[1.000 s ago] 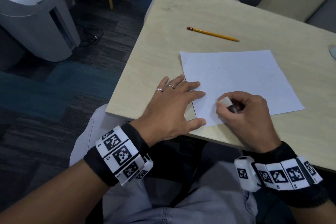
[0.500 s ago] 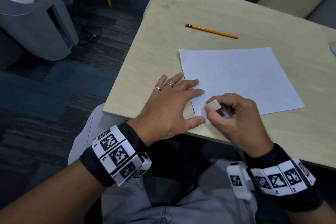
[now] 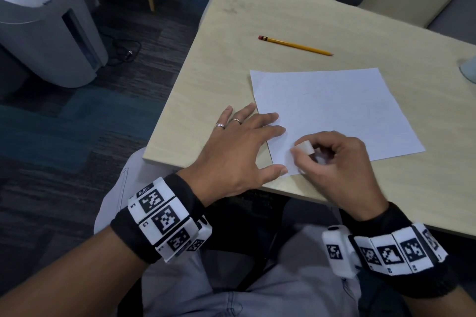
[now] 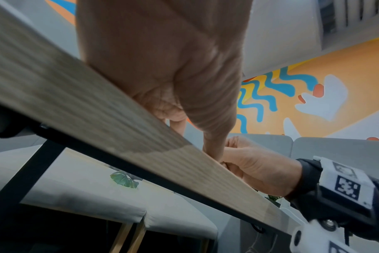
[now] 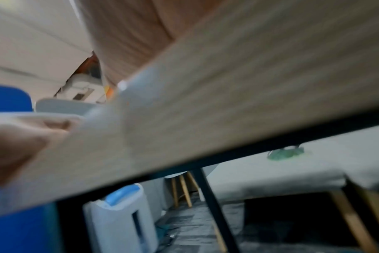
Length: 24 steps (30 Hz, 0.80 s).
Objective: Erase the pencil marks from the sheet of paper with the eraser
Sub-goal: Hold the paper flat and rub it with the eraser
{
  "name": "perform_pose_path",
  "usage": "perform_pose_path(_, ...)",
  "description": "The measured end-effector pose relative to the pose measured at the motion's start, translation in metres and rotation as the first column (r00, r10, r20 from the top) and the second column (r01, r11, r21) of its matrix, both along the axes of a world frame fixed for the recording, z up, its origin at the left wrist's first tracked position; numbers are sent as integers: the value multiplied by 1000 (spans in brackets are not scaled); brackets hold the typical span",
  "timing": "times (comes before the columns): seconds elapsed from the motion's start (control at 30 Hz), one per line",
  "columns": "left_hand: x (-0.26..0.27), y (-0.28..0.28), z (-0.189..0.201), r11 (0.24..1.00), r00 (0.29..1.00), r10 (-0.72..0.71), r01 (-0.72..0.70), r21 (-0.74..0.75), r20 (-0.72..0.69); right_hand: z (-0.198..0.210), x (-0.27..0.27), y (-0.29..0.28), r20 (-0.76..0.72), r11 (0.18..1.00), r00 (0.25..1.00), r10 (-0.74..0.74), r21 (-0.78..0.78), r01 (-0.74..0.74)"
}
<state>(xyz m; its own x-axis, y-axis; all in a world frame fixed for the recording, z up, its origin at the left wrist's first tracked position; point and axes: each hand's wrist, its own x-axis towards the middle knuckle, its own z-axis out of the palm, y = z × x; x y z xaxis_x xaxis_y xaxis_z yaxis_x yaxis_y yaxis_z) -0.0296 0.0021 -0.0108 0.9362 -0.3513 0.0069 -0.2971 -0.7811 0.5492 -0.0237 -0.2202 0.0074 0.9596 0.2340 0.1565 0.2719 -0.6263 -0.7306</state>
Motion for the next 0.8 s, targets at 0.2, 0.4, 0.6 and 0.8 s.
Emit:
perform_pose_path(0.2,0,0,0,1000,1000,5,-5,8,3,-2,8,-9,24,998,999,-39,-43,40)
perform_pose_path(0.4,-1,-1,0,1000,1000,5,-5,5,1,-3,-2,5,-14,997,997,74,-32,-74)
perform_pose_path(0.6,-1,-1,1,1000,1000,5,-5,5,4,4,1,2,-42,998,997,69,10,-69)
perform_pose_path(0.8,0,-1,0,1000,1000,1,-1,8,5,-1,11,-13,-21,999,999,25,-42,-25)
